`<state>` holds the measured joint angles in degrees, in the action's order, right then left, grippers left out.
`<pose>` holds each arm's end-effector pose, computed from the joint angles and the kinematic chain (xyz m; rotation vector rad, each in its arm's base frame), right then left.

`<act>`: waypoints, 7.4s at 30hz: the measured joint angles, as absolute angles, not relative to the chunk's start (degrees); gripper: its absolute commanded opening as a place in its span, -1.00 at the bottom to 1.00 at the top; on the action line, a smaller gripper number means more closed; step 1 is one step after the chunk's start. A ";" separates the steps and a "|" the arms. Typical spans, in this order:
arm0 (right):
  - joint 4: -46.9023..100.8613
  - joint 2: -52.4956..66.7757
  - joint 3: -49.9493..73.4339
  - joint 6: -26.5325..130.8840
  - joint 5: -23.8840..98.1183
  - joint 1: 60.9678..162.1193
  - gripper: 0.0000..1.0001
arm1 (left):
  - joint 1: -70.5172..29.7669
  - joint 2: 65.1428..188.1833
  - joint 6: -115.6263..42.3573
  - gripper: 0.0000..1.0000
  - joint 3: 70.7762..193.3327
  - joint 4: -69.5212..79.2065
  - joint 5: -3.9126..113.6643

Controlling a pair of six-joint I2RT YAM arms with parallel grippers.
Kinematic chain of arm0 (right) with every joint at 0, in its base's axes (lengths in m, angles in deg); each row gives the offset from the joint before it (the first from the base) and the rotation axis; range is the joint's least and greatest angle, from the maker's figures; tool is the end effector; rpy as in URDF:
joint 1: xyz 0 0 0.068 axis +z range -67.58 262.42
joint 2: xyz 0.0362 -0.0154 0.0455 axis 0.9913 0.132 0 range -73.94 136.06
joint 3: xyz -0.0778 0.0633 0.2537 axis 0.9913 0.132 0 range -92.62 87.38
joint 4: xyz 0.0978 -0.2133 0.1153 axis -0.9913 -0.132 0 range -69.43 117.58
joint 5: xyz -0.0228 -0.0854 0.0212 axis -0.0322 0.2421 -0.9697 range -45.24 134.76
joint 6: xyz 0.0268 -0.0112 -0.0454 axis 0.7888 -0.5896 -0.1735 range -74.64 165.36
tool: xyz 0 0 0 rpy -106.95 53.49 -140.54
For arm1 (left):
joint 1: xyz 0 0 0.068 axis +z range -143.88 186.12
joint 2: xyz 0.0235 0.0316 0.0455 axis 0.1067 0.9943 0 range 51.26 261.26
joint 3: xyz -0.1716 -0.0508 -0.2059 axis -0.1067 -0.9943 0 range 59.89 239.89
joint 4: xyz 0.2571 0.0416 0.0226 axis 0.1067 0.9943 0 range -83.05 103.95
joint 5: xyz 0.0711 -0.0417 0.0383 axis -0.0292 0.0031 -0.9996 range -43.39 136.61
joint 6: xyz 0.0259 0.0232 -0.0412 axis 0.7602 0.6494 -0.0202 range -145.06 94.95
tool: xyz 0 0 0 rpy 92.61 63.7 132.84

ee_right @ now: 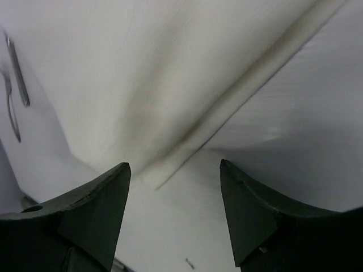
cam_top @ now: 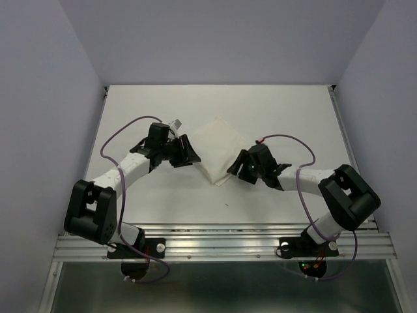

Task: Fold the napkin into a case and place the utensils inside
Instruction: Smooth out the lower triangle-folded napkin at the center of the board.

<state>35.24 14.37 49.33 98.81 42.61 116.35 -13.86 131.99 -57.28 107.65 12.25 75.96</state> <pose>0.2446 0.1662 0.1532 0.3965 2.4242 0.7781 0.2742 -0.1183 0.2261 0.0457 2.3538 -1.0474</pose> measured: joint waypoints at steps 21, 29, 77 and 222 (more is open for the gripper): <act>43.06 24.30 45.86 107.77 40.05 124.70 -0.56 | -12.40 128.20 -60.08 0.10 108.51 12.36 68.61; 42.01 23.86 46.34 107.90 41.32 124.87 -0.76 | -12.40 128.60 -60.06 0.10 108.35 12.33 68.64; 18.62 27.22 27.72 84.34 66.87 137.64 -0.59 | -6.72 140.77 -66.18 -1.00 109.42 10.39 61.05; 23.00 25.34 33.31 77.46 56.75 137.90 -0.78 | -9.32 150.80 -65.81 -1.00 121.01 10.08 61.79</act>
